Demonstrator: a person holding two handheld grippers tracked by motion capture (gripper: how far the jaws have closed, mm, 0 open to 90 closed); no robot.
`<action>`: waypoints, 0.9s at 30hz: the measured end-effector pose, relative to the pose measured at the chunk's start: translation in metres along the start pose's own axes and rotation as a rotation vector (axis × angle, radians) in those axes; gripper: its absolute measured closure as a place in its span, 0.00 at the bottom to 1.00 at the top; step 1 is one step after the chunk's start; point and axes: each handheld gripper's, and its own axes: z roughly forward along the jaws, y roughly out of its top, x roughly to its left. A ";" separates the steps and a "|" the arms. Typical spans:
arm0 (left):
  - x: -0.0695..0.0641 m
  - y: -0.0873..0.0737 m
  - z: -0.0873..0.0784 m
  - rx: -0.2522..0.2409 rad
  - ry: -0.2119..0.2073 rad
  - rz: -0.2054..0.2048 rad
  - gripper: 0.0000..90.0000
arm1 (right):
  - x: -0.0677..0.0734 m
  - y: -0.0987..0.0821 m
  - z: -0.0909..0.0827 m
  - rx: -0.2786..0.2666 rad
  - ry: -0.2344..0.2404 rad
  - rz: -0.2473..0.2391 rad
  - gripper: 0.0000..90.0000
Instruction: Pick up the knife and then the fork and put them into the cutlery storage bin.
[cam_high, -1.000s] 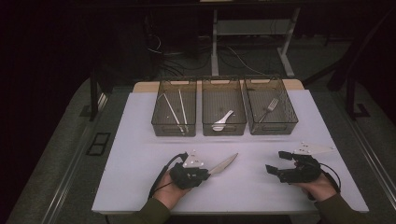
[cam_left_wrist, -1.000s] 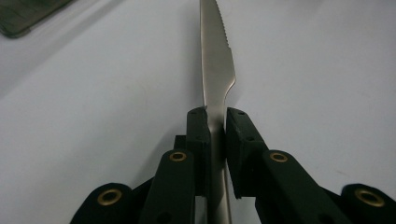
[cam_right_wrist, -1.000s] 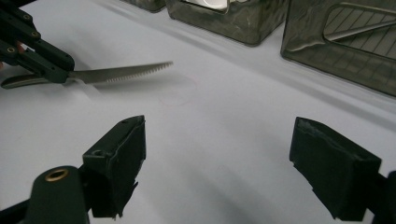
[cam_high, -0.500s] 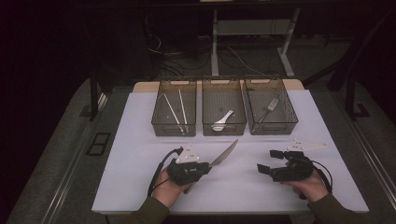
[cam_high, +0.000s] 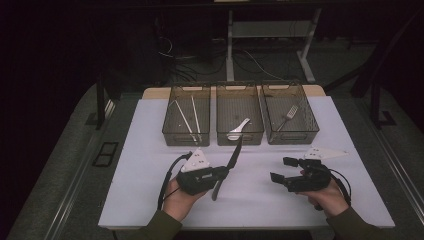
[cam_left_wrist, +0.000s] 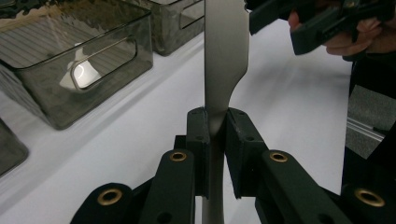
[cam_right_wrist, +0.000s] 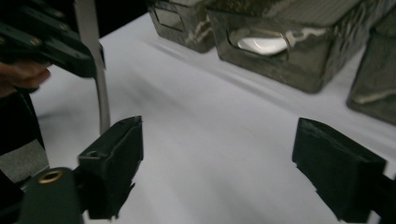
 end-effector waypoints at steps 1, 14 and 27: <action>-0.001 0.001 0.001 0.000 -0.001 0.003 0.88 | 0.002 0.003 0.001 -0.013 0.010 -0.003 0.22; -0.008 0.023 0.025 -0.029 0.011 0.037 0.88 | 0.027 0.039 0.023 -0.099 0.165 -0.023 0.53; -0.008 0.028 0.034 -0.044 0.049 0.045 0.88 | 0.028 0.058 0.043 -0.113 0.206 -0.022 0.89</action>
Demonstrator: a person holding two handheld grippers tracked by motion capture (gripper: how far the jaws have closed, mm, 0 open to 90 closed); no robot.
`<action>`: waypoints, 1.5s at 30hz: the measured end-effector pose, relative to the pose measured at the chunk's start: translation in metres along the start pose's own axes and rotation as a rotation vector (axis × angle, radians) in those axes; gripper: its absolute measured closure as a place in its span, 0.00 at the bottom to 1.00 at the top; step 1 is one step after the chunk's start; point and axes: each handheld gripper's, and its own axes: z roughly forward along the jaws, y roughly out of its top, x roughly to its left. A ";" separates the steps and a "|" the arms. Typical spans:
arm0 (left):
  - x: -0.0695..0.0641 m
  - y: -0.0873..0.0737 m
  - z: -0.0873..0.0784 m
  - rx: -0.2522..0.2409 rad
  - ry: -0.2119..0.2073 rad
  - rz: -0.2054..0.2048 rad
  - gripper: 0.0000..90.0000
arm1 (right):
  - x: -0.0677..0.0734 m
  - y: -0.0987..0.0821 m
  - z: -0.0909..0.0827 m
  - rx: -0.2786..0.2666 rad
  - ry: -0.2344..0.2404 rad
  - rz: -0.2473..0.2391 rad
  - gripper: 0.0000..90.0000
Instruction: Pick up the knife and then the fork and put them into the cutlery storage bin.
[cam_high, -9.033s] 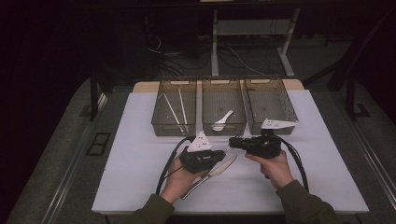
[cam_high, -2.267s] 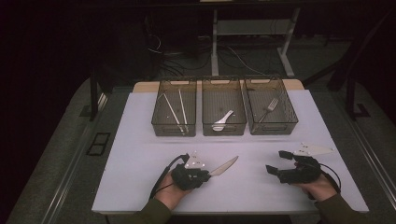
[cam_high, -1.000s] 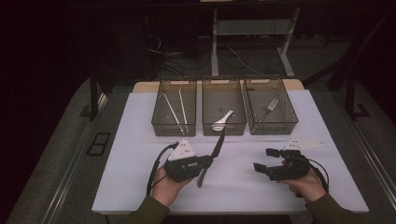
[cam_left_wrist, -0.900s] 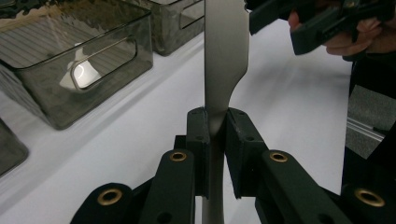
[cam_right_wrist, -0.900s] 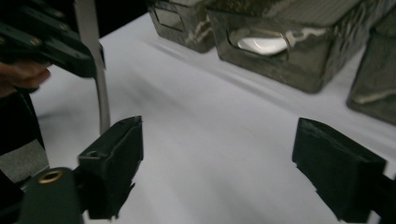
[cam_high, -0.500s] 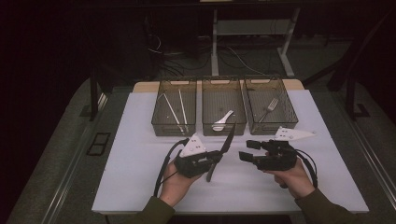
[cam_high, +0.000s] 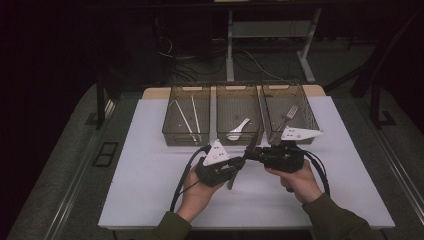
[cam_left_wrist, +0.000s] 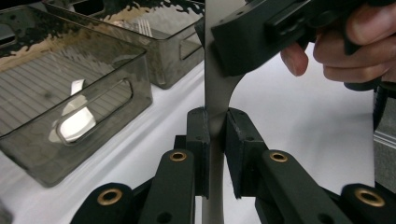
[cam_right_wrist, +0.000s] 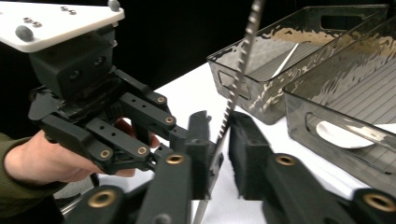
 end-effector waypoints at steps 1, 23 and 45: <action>0.000 0.000 0.000 -0.001 0.006 0.000 0.88 | -0.001 0.000 0.001 -0.002 0.006 0.002 0.90; 0.016 -0.018 -0.021 -0.032 -0.034 -0.044 0.72 | -0.004 0.007 -0.008 0.006 -0.041 -0.059 0.98; 0.042 -0.070 -0.073 0.008 -0.043 -0.049 0.34 | -0.036 0.014 -0.058 -0.036 -0.200 -0.031 0.98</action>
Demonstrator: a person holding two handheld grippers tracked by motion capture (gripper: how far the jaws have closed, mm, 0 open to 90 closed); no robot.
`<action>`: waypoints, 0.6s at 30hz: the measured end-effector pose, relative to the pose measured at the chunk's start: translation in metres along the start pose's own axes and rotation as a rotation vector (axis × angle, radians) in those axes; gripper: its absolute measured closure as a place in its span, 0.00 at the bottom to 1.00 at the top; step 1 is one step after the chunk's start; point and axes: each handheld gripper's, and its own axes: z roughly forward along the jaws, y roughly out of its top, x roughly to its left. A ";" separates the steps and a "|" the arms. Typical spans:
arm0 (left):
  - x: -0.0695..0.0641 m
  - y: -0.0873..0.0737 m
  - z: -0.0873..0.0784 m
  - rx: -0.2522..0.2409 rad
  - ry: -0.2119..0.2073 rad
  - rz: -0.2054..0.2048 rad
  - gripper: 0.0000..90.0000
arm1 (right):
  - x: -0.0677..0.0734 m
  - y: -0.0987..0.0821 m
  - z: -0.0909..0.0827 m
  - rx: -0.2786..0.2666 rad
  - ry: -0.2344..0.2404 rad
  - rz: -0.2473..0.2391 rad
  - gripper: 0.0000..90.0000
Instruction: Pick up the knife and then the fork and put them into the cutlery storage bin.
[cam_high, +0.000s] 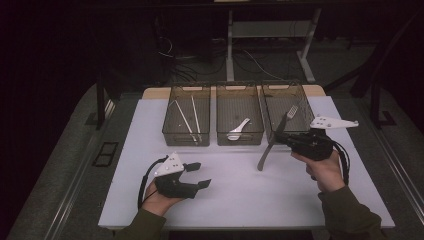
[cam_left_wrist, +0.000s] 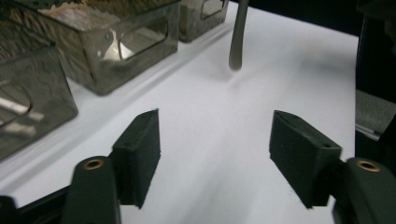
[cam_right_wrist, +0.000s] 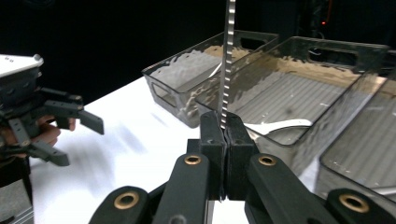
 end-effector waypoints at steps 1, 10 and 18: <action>0.000 -0.002 0.000 0.007 0.004 0.008 0.33 | -0.002 0.001 -0.001 -0.001 -0.006 0.001 0.98; 0.006 -0.008 0.005 0.008 0.034 -0.005 0.14 | -0.023 0.015 -0.017 -0.016 -0.083 -0.010 0.98; 0.008 -0.008 0.004 0.007 0.042 -0.040 0.00 | -0.043 0.039 -0.036 -0.043 -0.150 0.006 0.98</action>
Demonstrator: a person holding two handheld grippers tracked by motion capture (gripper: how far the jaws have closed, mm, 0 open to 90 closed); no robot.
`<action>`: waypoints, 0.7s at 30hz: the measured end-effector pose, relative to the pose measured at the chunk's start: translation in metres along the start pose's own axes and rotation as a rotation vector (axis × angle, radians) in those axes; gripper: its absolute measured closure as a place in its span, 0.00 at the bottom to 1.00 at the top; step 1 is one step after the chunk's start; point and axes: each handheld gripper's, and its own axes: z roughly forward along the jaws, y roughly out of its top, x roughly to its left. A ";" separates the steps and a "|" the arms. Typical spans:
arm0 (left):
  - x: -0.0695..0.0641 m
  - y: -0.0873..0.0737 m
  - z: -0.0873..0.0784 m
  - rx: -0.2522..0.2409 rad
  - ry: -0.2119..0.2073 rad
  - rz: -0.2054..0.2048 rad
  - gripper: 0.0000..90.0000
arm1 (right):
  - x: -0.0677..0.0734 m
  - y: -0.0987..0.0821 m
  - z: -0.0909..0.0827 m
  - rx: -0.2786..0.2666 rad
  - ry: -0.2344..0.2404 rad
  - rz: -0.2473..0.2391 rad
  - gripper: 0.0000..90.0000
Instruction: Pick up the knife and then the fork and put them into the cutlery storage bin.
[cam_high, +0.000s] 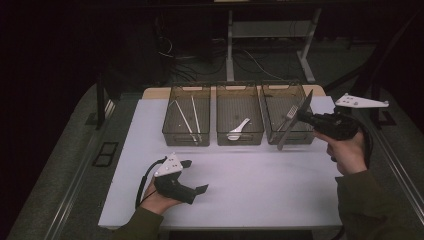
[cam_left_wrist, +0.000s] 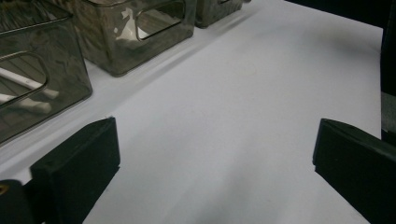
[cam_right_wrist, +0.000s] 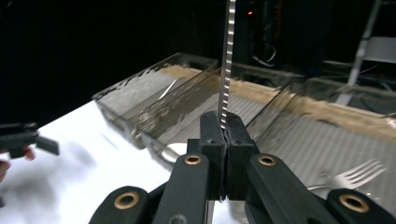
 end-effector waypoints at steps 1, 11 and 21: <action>0.001 0.000 -0.001 -0.001 0.000 -0.003 0.00 | -0.003 0.004 -0.002 -0.001 -0.012 0.000 0.98; 0.001 0.000 0.002 0.014 -0.012 -0.009 0.00 | -0.027 0.038 -0.012 0.008 -0.097 -0.015 0.98; 0.000 0.001 0.004 0.028 -0.023 0.003 0.00 | -0.051 0.054 -0.002 0.089 -0.206 -0.049 0.98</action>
